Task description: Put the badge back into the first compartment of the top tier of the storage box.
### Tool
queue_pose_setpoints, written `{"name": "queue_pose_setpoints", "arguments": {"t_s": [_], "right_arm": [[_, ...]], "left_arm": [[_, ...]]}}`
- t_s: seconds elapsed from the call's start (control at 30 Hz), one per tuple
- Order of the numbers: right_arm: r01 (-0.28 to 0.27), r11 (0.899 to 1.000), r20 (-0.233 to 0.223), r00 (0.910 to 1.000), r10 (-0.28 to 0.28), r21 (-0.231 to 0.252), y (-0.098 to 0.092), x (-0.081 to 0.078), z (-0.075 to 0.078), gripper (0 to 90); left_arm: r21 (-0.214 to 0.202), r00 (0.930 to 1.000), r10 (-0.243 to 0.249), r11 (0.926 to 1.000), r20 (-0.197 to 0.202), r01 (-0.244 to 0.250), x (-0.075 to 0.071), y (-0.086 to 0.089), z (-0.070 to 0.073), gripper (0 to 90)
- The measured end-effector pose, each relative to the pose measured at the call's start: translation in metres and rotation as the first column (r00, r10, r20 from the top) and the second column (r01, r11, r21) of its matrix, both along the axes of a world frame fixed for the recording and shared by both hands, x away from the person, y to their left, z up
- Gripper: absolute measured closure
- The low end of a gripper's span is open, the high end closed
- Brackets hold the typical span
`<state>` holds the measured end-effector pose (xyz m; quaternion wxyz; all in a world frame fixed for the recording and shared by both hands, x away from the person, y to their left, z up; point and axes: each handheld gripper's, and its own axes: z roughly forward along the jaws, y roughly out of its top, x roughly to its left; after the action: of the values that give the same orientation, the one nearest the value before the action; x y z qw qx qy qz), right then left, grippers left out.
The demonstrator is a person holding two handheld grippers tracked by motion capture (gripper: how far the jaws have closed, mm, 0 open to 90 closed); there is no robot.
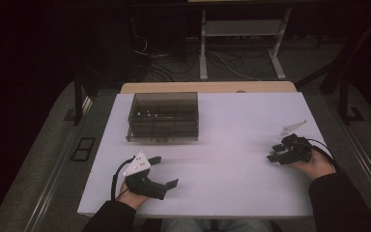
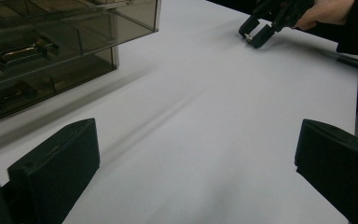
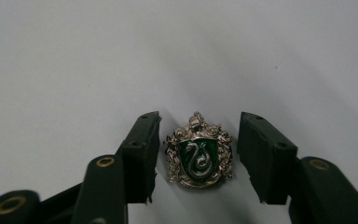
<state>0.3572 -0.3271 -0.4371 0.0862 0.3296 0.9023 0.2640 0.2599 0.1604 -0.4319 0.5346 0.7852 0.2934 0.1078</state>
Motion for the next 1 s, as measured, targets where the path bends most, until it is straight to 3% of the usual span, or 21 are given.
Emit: {"name": "queue_pose_setpoints", "arguments": {"t_s": [0.23,1.0], "right_arm": [[-0.005,1.000,0.000,1.0000,0.005,0.003,-0.001,0.000,0.000,55.9],[0.002,0.997,-0.041,0.9992,0.002,0.081,-0.004,-0.003,0.010,56.4]], "left_arm": [[0.000,1.0000,0.000,1.0000,-0.001,0.000,0.000,0.000,0.000,0.0],[0.002,1.0000,-0.001,1.0000,-0.004,0.001,0.000,0.000,-0.001,0.0]]}}
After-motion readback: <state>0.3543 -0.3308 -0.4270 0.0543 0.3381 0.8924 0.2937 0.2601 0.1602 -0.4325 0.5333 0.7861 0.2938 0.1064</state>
